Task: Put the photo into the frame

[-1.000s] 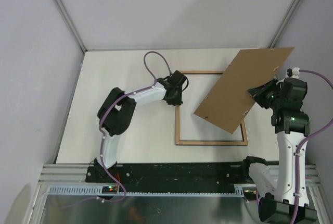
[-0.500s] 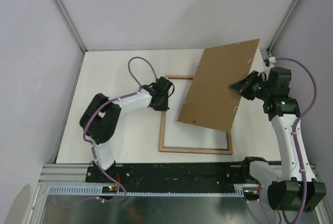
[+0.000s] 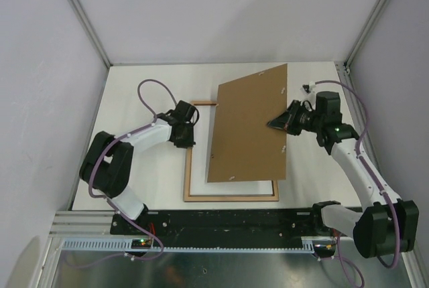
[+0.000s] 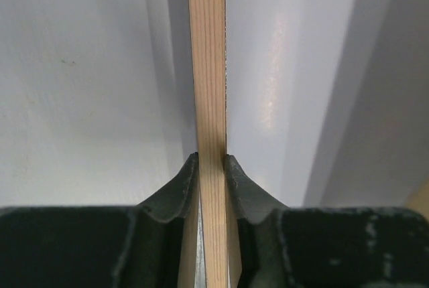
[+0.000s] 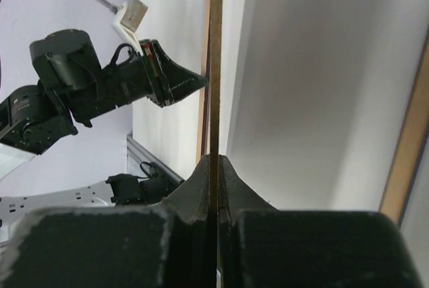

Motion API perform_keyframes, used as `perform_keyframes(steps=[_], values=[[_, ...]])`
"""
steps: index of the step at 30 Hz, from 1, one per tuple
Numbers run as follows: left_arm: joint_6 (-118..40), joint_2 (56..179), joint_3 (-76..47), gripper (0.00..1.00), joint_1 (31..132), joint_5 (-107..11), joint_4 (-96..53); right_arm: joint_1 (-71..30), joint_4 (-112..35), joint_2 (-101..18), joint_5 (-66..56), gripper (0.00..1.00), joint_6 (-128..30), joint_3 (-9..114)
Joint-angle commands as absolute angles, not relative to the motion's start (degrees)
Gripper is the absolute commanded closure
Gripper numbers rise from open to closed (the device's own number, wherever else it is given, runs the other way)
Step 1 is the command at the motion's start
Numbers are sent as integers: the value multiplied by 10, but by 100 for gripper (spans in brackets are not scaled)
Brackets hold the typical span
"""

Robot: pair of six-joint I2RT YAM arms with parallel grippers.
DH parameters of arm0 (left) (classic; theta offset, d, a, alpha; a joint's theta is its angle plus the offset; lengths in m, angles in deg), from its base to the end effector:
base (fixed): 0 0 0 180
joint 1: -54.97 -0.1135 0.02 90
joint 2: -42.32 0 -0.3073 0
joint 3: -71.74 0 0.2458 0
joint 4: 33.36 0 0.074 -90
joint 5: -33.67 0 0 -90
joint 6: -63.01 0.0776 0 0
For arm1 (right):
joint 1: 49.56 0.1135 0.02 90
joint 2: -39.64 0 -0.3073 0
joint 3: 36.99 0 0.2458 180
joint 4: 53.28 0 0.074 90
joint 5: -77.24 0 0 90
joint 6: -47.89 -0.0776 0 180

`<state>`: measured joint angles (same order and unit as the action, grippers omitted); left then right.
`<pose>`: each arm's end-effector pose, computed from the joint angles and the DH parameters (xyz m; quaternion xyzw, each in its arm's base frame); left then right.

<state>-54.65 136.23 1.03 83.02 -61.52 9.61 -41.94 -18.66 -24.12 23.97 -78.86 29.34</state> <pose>0.2928 -0.1480 0.1849 -0.0060 0.9775 -0.0572 0.2030 0.2368 0.0785 0.3279 0.0611 0.8420 0.4288 0.3216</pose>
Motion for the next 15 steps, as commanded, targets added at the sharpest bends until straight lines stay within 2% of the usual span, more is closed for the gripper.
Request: perform_keyframes(steps=[1, 8, 12, 15], values=[[-530, 1327, 6, 76, 825, -586, 88, -397, -325, -255, 289, 100, -838, 262], [-546, 1298, -11, 59, 814, -554, 89, -391, -410, -294, 319, 100, -872, 215], [-560, 1274, -10, 57, 792, -550, 89, -391, -444, -315, 332, 100, -883, 201], [-575, 1269, -1, 59, 771, -560, 89, -391, -467, -331, 342, 100, -892, 192]])
